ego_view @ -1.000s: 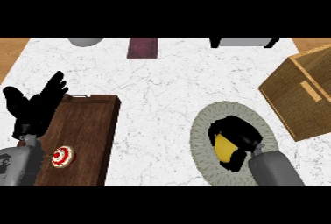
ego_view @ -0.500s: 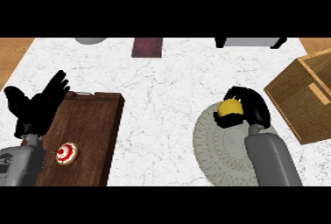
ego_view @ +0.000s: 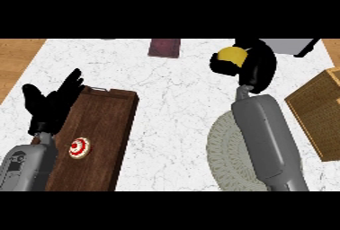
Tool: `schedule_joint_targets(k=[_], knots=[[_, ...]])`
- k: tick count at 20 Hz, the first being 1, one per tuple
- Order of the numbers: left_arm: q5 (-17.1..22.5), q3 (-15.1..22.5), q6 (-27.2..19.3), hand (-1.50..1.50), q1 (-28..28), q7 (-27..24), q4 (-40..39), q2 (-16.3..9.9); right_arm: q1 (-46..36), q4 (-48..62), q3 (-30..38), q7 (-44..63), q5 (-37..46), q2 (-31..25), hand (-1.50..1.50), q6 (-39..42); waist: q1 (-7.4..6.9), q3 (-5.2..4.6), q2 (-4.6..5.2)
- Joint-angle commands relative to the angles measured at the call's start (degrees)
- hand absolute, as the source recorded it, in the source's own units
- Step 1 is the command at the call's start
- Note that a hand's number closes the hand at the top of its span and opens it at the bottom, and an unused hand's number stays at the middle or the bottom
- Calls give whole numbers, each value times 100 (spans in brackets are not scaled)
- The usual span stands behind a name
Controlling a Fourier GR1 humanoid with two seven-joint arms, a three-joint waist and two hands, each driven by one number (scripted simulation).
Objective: Pick the lemon from the placemat and place it in the basket
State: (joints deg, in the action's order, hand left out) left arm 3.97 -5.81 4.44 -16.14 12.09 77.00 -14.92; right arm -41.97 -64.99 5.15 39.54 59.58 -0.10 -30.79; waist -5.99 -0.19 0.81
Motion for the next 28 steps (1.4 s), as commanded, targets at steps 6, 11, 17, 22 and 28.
schedule_joint_targets(k=[6, 11, 17, 22, 28], knots=[[-69, -2, -90, 0, -142, 199, 27, -29, -2245, 1530, -162, 3070, 2130, 9, 150, -543, 161, -3, -20], [-81, -91, -118, 0, 139, -76, 15, -15, -3145, 2253, 471, 3288, 2628, -154, 150, -313, 288, 6, -2], [-25, -97, -107, 0, 367, 34, 265, 4, -3520, 2741, 852, 3425, 3171, -541, 150, -411, 336, 13, -34], [-71, -126, -205, 0, 114, 199, 196, -15, -3766, 3263, 1135, 3661, 3669, -1005, 150, 92, 370, 11, -15], [-77, -154, -214, 0, 135, 111, 124, 18, -3685, 3386, 1465, 3675, 3898, -1392, 150, -12, 441, 14, -21]])
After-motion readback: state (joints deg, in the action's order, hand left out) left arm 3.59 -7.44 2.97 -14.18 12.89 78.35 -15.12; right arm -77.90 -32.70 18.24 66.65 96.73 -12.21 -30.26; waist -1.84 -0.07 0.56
